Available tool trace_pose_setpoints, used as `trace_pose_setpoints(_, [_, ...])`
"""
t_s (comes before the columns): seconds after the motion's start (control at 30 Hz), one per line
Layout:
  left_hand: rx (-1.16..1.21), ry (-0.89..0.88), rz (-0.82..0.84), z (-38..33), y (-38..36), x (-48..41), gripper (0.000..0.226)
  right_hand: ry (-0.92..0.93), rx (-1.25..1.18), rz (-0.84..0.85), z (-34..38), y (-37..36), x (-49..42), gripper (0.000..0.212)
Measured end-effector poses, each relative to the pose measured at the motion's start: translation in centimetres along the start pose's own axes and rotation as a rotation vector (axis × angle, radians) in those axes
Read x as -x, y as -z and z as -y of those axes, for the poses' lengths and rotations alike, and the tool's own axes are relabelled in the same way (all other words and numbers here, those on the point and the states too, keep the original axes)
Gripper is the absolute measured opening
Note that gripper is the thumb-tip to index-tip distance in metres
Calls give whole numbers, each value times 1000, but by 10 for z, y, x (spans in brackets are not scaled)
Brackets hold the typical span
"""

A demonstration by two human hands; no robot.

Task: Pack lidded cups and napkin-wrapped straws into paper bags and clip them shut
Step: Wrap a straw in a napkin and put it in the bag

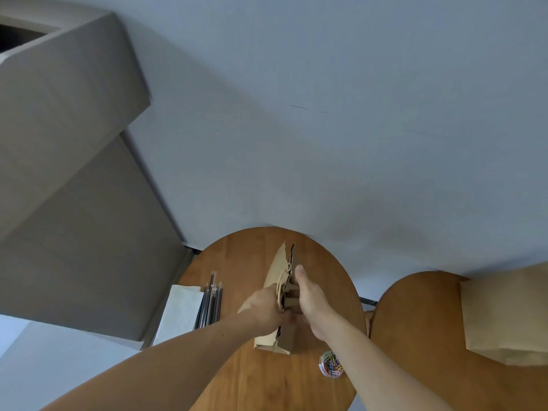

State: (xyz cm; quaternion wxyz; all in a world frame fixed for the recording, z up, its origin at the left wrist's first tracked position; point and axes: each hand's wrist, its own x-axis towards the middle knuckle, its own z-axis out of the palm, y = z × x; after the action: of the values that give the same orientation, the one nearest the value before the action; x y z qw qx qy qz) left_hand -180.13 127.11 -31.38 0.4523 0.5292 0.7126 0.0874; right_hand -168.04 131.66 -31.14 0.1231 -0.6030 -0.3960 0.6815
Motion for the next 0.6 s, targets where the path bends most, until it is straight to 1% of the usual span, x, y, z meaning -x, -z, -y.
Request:
trace_pose_setpoints(0.07, [-101,30,-85,0,1,-1,18,90,40,13,-1,1,3,55])
trace_pose_setpoints(0.13, [-146,26,-148,2,5,-2,19,265,211,-12,-1,7,6,45])
trace_pose_setpoints(0.2, [-195,8,-211,6,13,-4,22,475,473,-131,-1,18,6,27])
trace_pose_setpoints(0.23, [-218,-8,-231,8,18,-5,23,581,624,-234,0,24,5,23])
trace_pose_setpoints(0.3, [-236,-38,-225,13,28,-7,24,829,893,-424,3,35,3,34])
trace_pose_setpoints(0.37, [-264,-69,-185,15,36,-11,22,1019,1101,-504,5,46,-3,45])
trace_pose_setpoints(0.43, [-303,-98,-152,16,42,-13,22,1056,1240,-462,10,57,-9,54])
trace_pose_setpoints(0.47, [-313,-108,-143,15,44,-15,23,1037,1304,-413,12,60,-13,54])
trace_pose_setpoints(0.5, [-314,-114,-135,15,46,-16,22,1016,1371,-371,13,62,-16,47])
trace_pose_setpoints(0.57, [-306,-124,-140,14,47,-17,19,988,1463,-321,13,62,-21,20])
trace_pose_setpoints(0.6, [-303,-123,-160,14,47,-17,17,954,1473,-307,13,61,-23,13])
